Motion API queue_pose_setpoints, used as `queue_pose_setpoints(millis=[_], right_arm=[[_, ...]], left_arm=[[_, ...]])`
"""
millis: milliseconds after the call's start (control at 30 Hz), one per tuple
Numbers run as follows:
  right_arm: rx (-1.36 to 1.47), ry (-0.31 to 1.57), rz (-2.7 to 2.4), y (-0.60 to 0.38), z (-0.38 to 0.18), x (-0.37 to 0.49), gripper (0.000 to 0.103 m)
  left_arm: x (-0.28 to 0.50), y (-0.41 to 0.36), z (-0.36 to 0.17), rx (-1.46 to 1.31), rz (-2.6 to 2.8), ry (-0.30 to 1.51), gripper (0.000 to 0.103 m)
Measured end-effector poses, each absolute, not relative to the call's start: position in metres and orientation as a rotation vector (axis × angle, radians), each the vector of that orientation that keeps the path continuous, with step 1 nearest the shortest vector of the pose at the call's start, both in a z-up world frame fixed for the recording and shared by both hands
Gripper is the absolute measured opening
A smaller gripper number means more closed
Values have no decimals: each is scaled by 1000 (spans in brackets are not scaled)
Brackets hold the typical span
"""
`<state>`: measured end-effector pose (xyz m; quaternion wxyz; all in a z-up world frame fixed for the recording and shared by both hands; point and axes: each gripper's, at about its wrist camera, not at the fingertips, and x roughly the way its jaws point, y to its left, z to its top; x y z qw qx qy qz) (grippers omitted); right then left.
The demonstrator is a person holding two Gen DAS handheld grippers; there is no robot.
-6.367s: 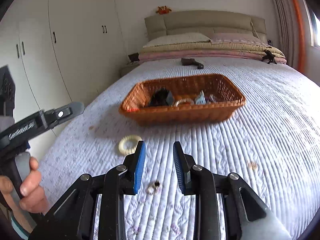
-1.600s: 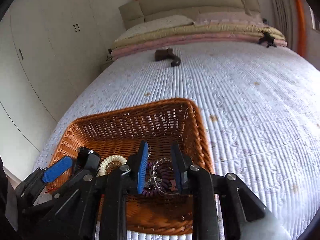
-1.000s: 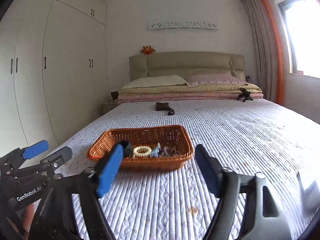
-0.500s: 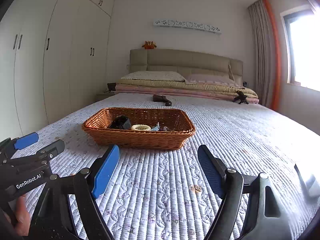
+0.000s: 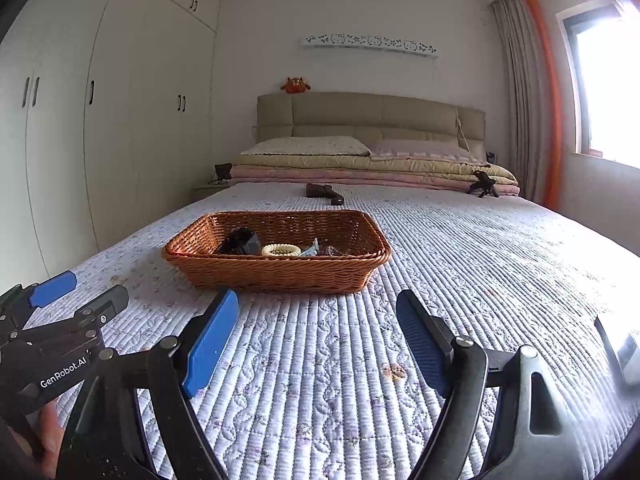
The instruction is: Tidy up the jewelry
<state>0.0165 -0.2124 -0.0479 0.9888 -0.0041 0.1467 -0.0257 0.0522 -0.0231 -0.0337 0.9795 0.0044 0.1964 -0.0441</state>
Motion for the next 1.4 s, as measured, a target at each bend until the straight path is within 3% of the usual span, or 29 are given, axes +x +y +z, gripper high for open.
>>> queue_pose_setpoints(millis=[433,567,1400], right_arm=[[-1,296,-57,-213,-49,17,83],[8,287,-63,-215,-48,16,92],[-10,305,-73,-206,-51,21,92]], left_arm=[[47,-23,-34,8,-82,376,79],[45,-23,-34,10,-63,371,79],[46,-23,-34,3,-88,385,79]])
